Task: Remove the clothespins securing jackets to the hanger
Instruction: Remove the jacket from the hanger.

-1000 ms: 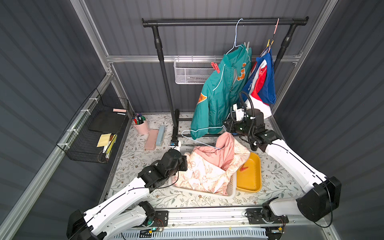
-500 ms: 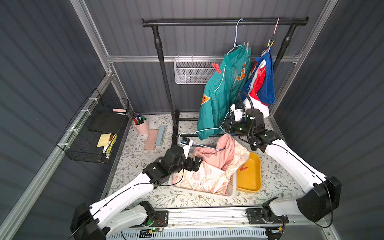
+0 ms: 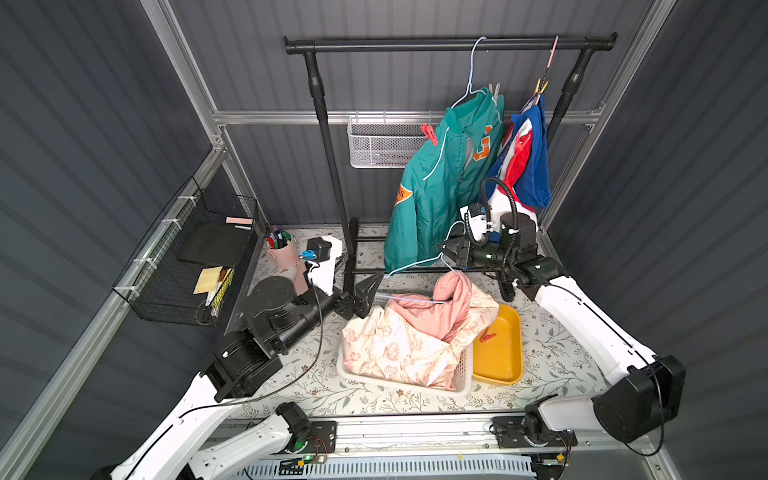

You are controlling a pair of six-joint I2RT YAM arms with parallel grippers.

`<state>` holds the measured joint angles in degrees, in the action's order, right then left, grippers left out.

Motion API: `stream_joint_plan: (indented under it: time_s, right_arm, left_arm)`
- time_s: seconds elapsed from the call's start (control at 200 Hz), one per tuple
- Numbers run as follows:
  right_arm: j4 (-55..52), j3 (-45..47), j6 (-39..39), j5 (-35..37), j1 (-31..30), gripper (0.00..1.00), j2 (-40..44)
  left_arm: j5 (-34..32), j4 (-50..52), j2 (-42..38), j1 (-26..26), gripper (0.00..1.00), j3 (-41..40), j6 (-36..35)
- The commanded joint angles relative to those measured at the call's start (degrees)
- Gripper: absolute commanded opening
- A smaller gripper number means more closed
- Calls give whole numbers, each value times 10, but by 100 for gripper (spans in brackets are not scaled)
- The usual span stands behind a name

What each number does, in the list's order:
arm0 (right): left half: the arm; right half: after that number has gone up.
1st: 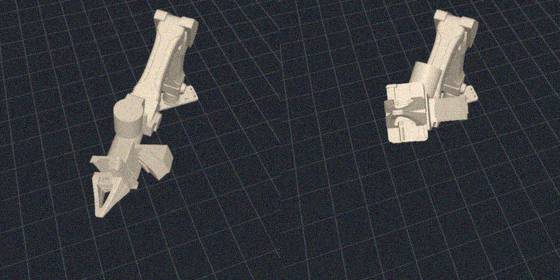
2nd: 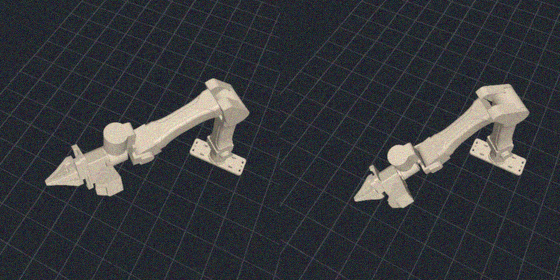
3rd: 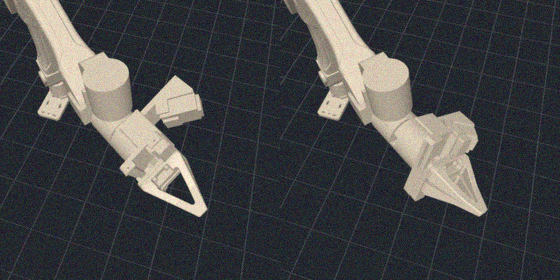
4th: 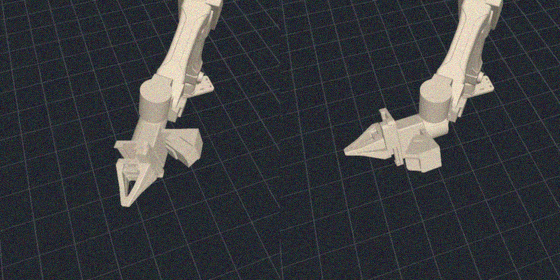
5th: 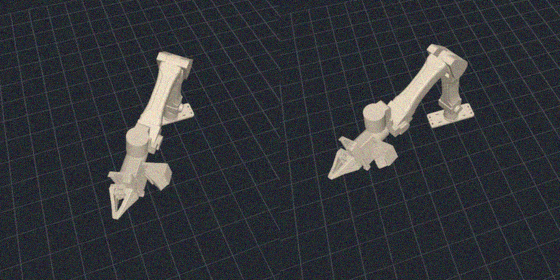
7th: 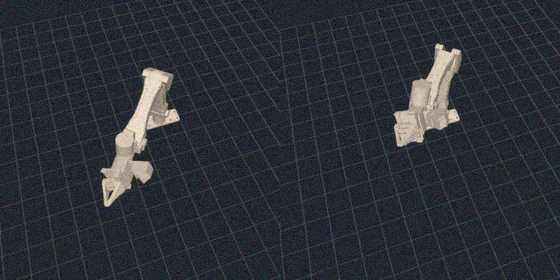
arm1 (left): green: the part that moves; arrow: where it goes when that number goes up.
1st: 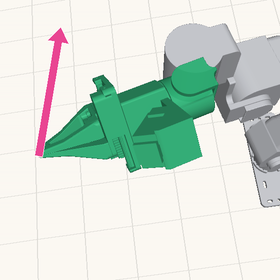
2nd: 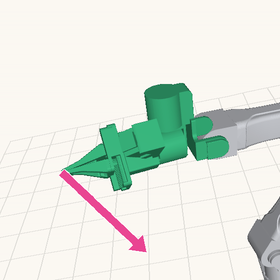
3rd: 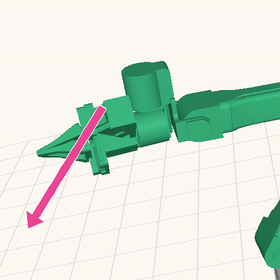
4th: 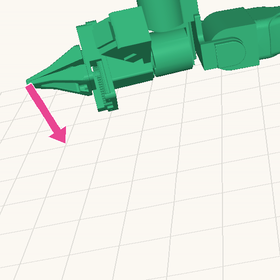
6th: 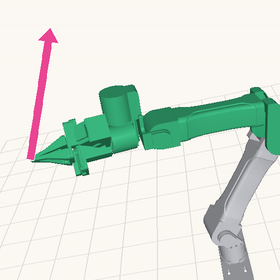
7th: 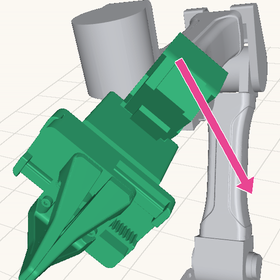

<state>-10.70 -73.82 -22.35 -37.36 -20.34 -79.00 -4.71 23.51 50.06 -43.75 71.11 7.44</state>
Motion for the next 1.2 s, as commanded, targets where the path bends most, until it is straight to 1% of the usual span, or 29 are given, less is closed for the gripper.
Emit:
stream_joint_plan:
  time_s: [0.0, 0.09, 0.23, 0.385, 0.5, 0.54, 0.595, 0.65, 0.685, 0.75, 0.805, 0.865, 0.975, 1.055, 1.076, 1.121, 1.156, 1.176, 1.196]
  right_arm:
    - [13, -14, 14, -71, 10, 0, 5]
    - [31, -7, 9, -92, 15, 0, 10]
    - [31, -4, 14, -95, 19, 0, 13]
    - [31, -2, 17, -96, 25, 0, 17]
    - [31, -1, 20, -95, 27, 0, 20]
    - [31, 0, 20, -93, 28, 0, 20]
    - [29, 0, 22, -92, 28, 0, 20]
    - [28, -1, 22, -91, 27, 0, 21]
    - [28, -1, 22, -90, 28, 0, 21]
    - [26, -1, 24, -90, 28, 0, 22]
    - [25, -2, 25, -89, 28, 0, 22]
    - [24, -2, 25, -89, 28, 0, 21]
    - [24, -2, 26, -89, 27, 0, 22]
    - [24, -2, 28, -90, 28, 0, 24]
    - [25, -3, 29, -90, 28, 4, 24]
    - [25, -2, 31, -91, 28, 16, 26]
    - [25, -2, 33, -91, 28, 23, 29]
    - [24, -2, 33, -87, 27, 30, 31]
    - [24, -1, 33, -80, 28, 40, 35]
  left_arm:
    - [-8, 56, 34, 2, 92, 18, -37]
    - [-7, 71, 59, 2, 89, 34, -36]
    - [27, 76, 71, 4, 79, 43, -40]
    - [67, 91, 91, 4, 62, 43, -44]
    - [68, 101, 101, 4, 49, 42, -46]
    - [67, 102, 105, 5, 48, 43, -46]
    - [77, 103, 109, 4, 48, 43, -47]
    - [86, 103, 112, 4, 50, 41, -47]
    - [87, 104, 113, 4, 50, 41, -49]
    - [90, 102, 115, 5, 41, 40, -50]
    - [93, 99, 115, 6, 37, 39, -48]
    - [95, 96, 114, 7, 30, 40, -47]
    - [94, 102, 119, 7, 11, 39, -47]
    - [96, 104, 117, 7, 0, 40, -46]
    - [97, 103, 115, 7, 0, 42, -44]
    - [99, 101, 110, 7, 0, 43, -40]
    - [101, 99, 106, 7, 0, 43, -37]
    - [104, 98, 103, 7, 0, 43, -36]
    - [107, 97, 101, 7, 0, 43, -33]
